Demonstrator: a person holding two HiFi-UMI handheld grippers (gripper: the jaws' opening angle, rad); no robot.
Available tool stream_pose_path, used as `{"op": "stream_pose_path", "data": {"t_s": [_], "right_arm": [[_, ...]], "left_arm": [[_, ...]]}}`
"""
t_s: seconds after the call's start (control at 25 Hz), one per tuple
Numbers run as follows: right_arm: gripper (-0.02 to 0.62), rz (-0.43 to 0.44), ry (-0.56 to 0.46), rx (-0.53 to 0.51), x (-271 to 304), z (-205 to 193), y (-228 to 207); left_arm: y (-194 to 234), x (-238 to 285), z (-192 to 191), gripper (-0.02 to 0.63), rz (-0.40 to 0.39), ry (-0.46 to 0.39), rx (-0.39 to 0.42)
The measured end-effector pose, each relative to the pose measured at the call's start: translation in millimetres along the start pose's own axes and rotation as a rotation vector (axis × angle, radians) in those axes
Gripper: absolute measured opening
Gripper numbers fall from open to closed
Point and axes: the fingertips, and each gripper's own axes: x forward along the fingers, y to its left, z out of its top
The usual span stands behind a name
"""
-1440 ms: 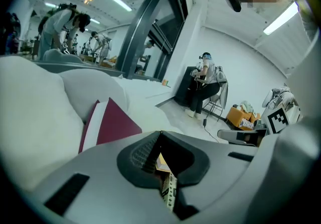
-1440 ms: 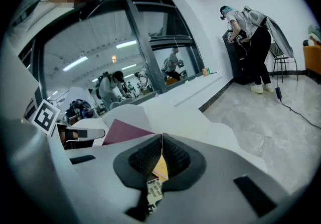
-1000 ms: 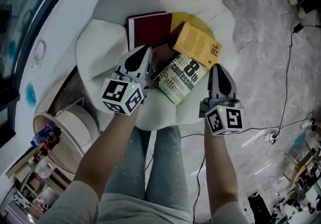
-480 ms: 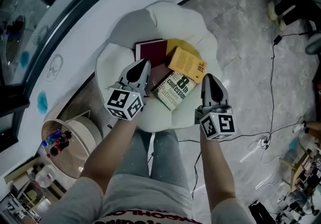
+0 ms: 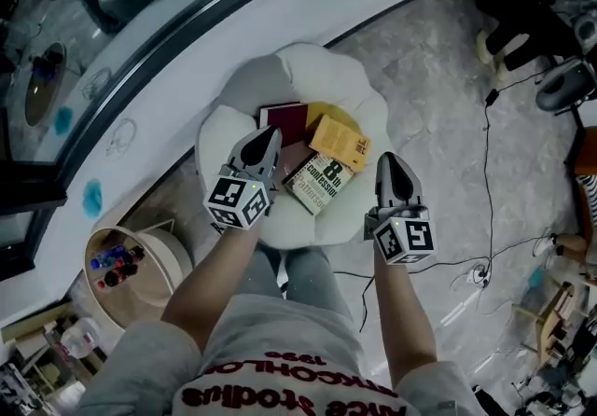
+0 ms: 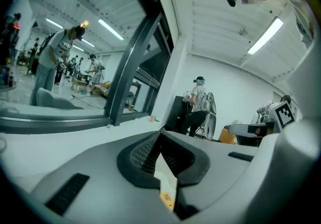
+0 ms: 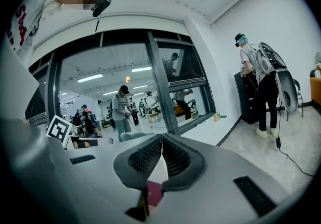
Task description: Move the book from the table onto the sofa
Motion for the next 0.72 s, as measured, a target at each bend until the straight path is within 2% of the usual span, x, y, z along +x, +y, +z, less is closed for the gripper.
{"op": "stream_pose_path", "data": {"t_s": [0.4,0.72], "right_arm": [[0.029,0.021,-0.065,-0.014,-41.4,58.6,39.0],[0.029,0.057,-0.088,-0.036,-73.4,80.3,71.5]], "left_arm": [[-31.7,-51.3,51.7,0.017,-0.031,-0.047,0.027],[-50.6,-87.4,73.8,0.017,-0.049,-0.095,0.051]]}}
